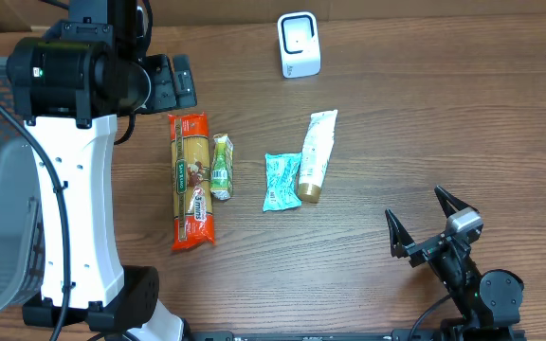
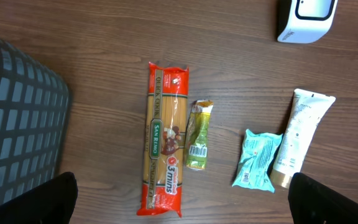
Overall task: Scan the item barcode
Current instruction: 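Raise the left arm to a hold pose beside the basket, then move the right gripper over the Pantene tube and grasp it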
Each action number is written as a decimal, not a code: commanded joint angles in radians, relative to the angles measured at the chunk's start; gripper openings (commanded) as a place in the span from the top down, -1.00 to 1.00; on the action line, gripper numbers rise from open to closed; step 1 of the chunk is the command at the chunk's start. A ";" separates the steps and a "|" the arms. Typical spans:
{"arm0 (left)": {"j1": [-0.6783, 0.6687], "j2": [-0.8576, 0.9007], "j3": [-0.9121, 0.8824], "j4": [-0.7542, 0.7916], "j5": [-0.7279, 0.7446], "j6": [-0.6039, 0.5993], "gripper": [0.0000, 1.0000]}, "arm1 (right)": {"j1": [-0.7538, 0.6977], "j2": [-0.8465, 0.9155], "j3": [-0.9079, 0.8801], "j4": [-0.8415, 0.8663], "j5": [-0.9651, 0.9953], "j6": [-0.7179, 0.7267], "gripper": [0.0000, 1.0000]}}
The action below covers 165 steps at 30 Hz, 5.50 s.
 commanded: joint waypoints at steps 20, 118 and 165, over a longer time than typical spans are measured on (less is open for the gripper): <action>0.002 0.004 0.002 -0.002 -0.016 0.019 -1.00 | 0.004 -0.009 -0.011 0.002 0.002 -0.001 -1.00; 0.001 0.004 0.002 -0.002 -0.016 0.019 -1.00 | 0.370 2.094 1.618 -0.417 -0.071 0.002 -0.82; 0.001 0.004 0.002 -0.002 -0.016 0.019 -0.99 | 0.318 2.039 1.738 -1.352 -0.017 -0.237 -0.63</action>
